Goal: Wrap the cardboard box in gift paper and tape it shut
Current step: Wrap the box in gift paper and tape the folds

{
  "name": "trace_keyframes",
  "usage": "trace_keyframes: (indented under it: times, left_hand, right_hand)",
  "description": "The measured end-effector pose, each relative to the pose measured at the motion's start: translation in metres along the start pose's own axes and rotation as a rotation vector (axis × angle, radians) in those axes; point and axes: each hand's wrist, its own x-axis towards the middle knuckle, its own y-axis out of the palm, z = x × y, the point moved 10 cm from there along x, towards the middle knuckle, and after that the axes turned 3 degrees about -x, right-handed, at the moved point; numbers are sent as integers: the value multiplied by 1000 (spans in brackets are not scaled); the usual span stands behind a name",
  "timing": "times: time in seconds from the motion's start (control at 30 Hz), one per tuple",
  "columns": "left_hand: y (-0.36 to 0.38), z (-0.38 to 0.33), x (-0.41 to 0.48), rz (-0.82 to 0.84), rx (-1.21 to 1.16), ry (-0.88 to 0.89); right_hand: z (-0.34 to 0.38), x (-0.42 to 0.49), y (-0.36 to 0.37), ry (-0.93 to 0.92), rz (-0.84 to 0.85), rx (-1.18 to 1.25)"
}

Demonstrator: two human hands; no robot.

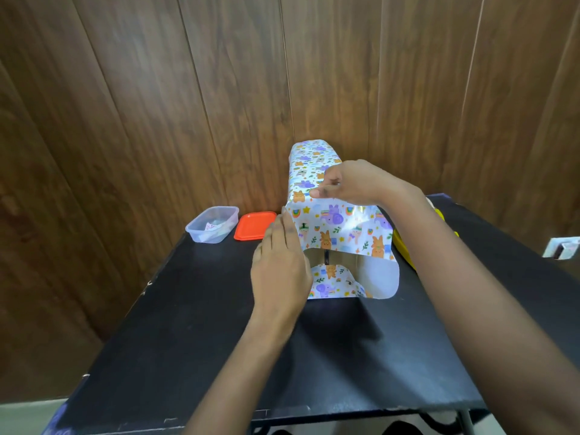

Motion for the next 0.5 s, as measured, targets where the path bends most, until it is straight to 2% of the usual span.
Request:
trace_keyframes:
  times: [0.17,0.37,0.43,0.5]
  left_hand:
    - [10,4,-12,46,85,15]
    - [-8,-1,-2,-186,62,203]
    - [-17,1,-6,-264,39,204]
    - [-19,2,-10,-263,-42,170]
  right_hand:
    - [-2,-3,-1,8,-3,14]
    - [-1,-7,0,4,8,2]
    - [-3,-8,-1,3,7,1]
    - [-3,-10,0,-1,13,7]
